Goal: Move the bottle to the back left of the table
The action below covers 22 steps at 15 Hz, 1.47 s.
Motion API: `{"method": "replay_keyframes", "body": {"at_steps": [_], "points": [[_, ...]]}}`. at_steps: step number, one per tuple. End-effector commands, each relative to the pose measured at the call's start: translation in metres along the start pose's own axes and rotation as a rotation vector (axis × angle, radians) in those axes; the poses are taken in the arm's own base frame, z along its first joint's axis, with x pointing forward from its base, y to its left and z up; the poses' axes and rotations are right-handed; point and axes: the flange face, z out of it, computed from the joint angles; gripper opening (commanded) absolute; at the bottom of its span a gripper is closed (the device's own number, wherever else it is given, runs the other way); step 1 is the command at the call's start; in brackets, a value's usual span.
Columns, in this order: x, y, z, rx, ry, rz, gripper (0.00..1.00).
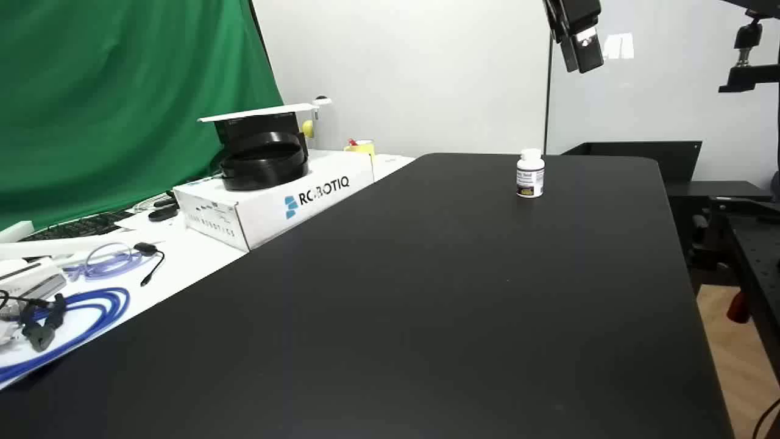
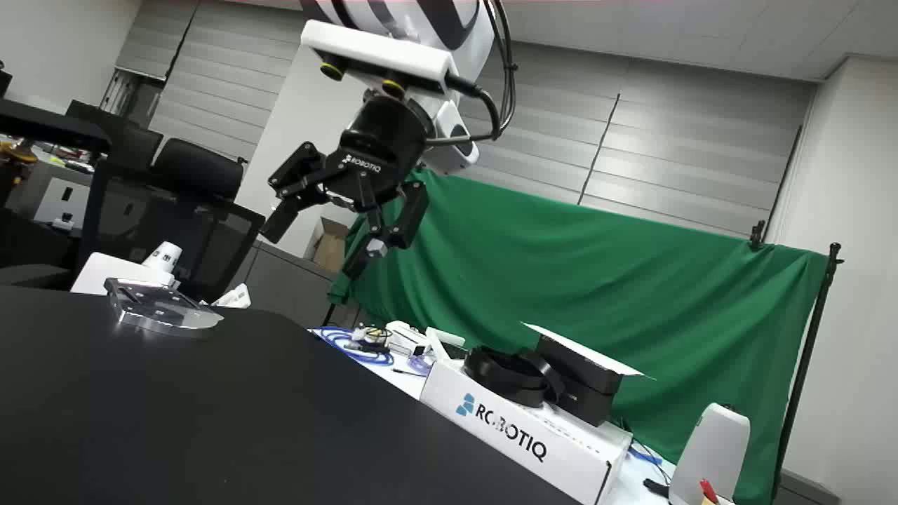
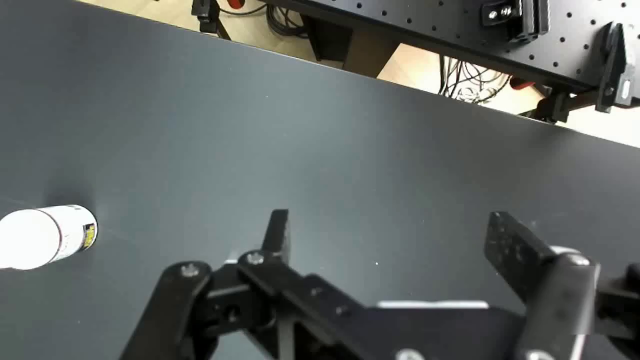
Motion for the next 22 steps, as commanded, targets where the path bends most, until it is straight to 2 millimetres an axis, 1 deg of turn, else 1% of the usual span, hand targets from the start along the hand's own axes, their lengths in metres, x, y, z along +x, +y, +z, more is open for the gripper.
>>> {"method": "replay_keyframes", "body": {"at_steps": [1,11,12,13,15,17,20,22], "points": [[0.0,0.0,-0.001,0.0,0.001,0.0,1.0],[0.001,0.0,-0.001,-0.001,0.004,0.0,1.0],[0.003,0.006,-0.002,-0.023,0.016,0.019,1.0],[0.006,0.016,-0.004,-0.031,0.04,0.014,1.0],[0.009,0.046,-0.009,-0.073,0.1,0.048,1.0],[0.007,0.086,-0.011,-0.08,0.144,0.087,1.0],[-0.001,0.154,-0.01,-0.071,0.201,0.151,1.0],[-0.006,0.192,-0.007,-0.079,0.231,0.19,1.0]]}}
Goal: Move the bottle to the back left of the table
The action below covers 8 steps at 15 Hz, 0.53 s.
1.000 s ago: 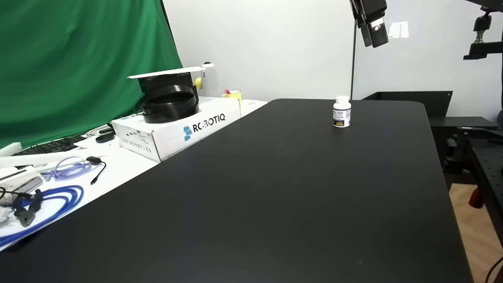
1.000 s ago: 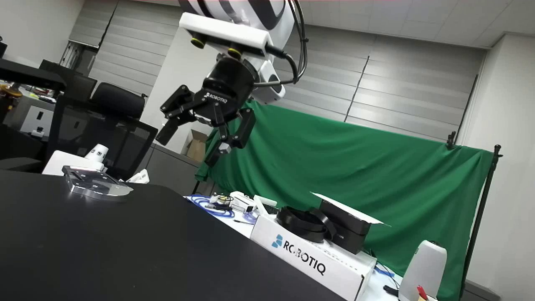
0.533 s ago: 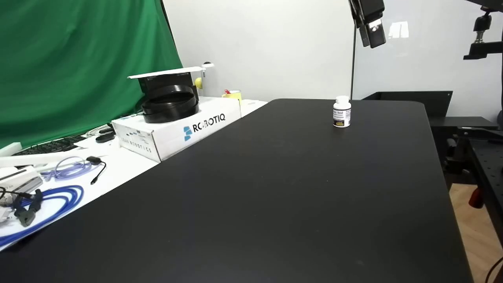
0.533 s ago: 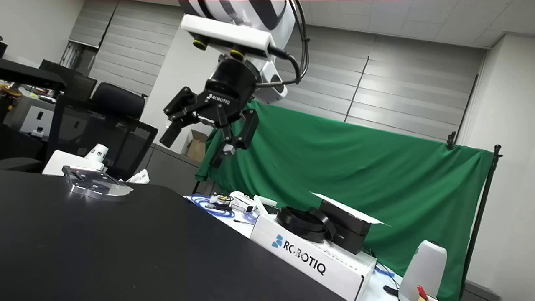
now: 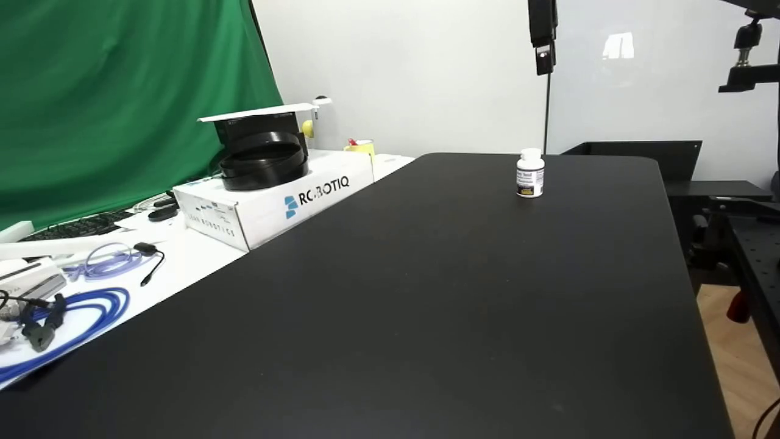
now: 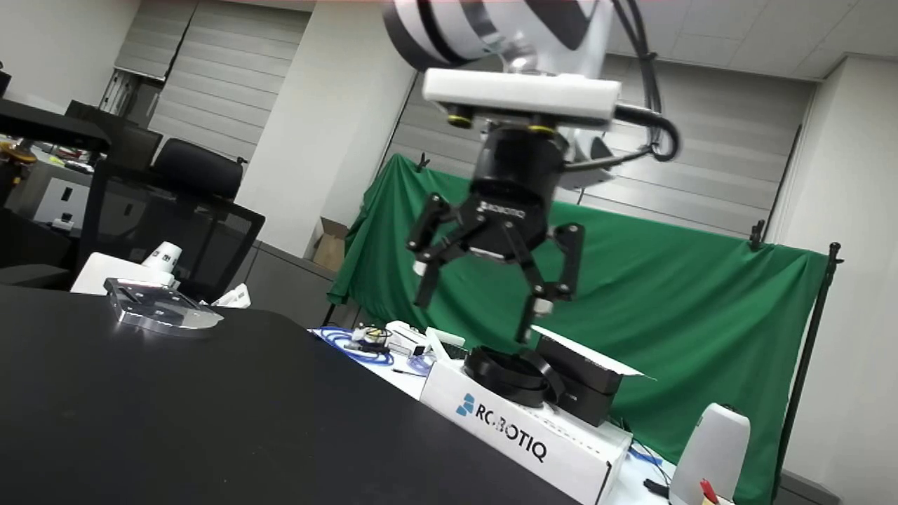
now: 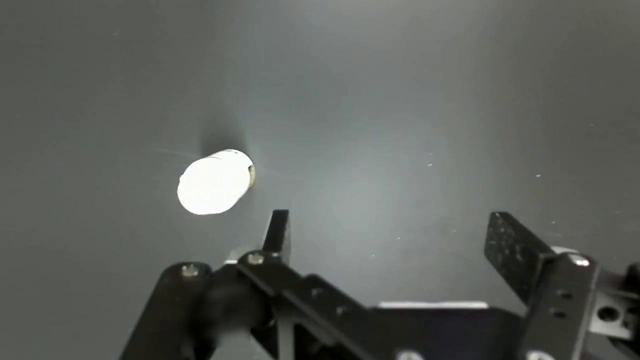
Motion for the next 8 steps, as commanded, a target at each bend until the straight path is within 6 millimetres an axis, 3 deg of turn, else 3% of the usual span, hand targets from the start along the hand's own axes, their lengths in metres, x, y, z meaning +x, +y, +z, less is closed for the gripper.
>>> {"method": "replay_keyframes", "body": {"at_steps": [1,4,8], "points": [[0.011,0.066,0.006,-0.017,0.034,0.061,1.0],[0.017,0.107,0.018,-0.048,0.081,0.096,1.0],[0.037,0.139,0.032,-0.05,0.125,0.132,1.0]]}}
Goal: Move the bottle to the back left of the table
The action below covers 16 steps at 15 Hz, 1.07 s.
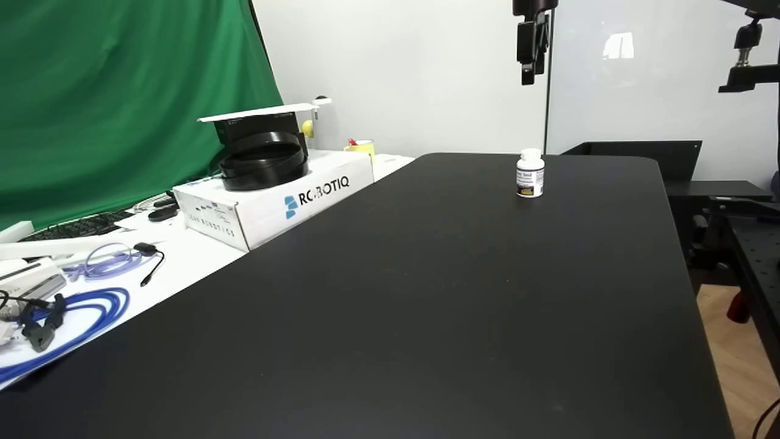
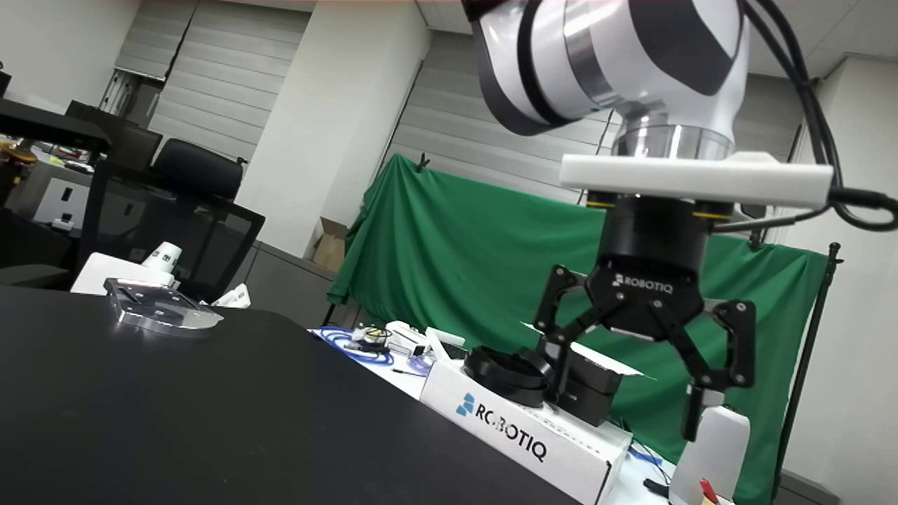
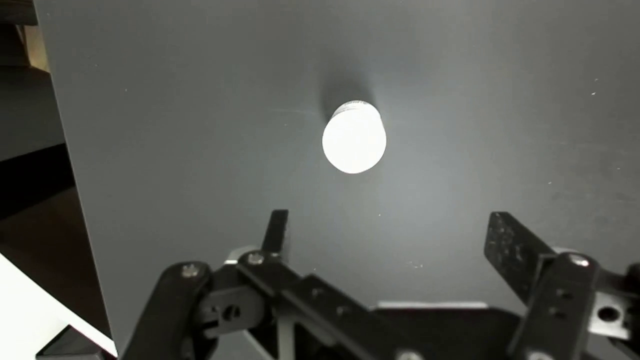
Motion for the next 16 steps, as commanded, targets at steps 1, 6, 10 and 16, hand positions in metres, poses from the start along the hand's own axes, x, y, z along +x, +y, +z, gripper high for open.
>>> {"method": "replay_keyframes", "body": {"at_steps": [1,6,10,16], "points": [[0.025,0.024,0.014,0.021,0.016,0.021,1.0],[0.016,0.016,0.023,0.023,-0.009,0.029,1.0],[0.017,0.015,0.021,0.022,-0.005,0.026,1.0],[0.013,0.019,0.041,0.025,-0.032,0.052,1.0]]}}
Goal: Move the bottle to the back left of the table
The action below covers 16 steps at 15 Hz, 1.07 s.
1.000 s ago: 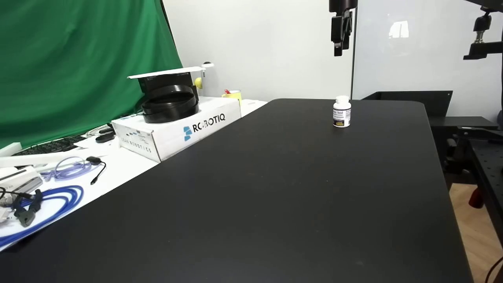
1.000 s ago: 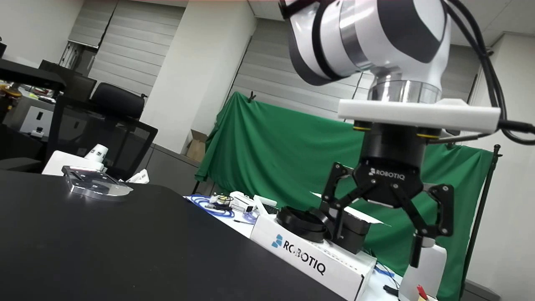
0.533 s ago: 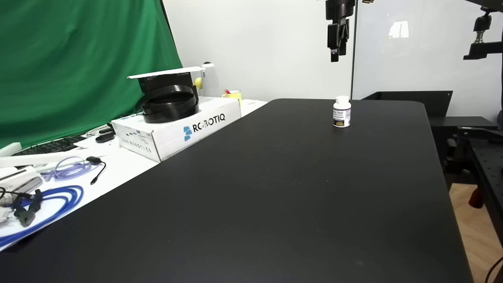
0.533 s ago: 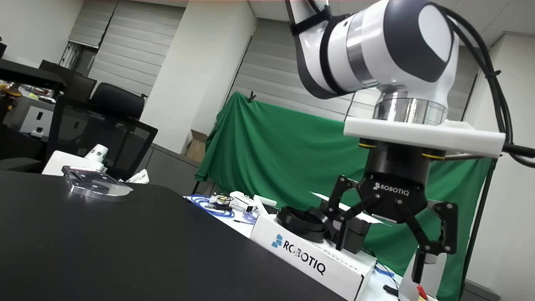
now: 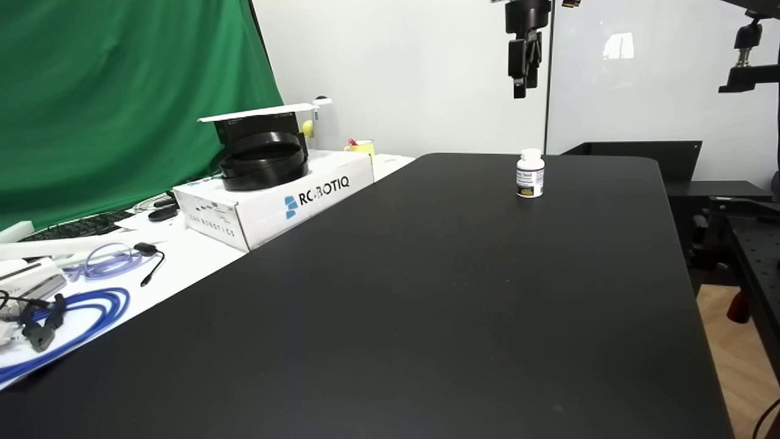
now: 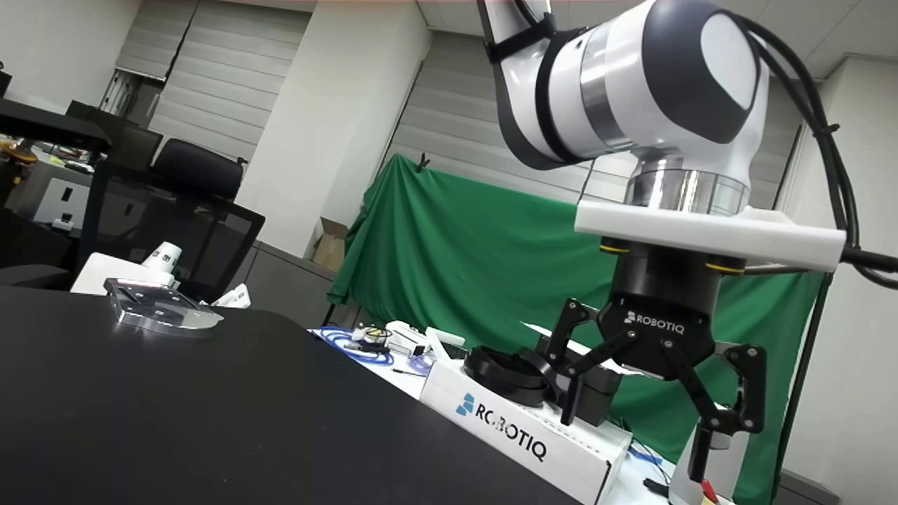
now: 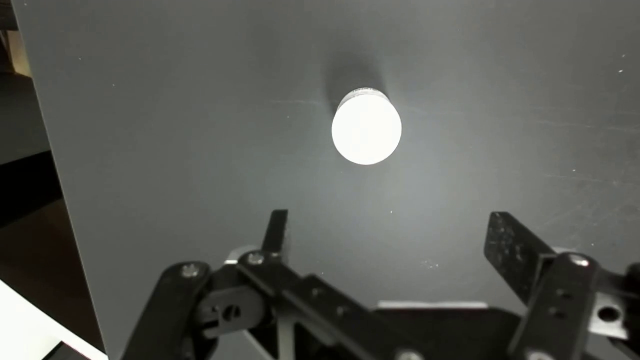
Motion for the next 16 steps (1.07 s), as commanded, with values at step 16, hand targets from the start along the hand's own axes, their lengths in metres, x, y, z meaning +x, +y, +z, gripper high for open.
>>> {"method": "replay_keyframes", "body": {"at_steps": [16], "points": [[-0.013,-0.001,0.103,0.02,-0.071,0.015,1.0]]}}
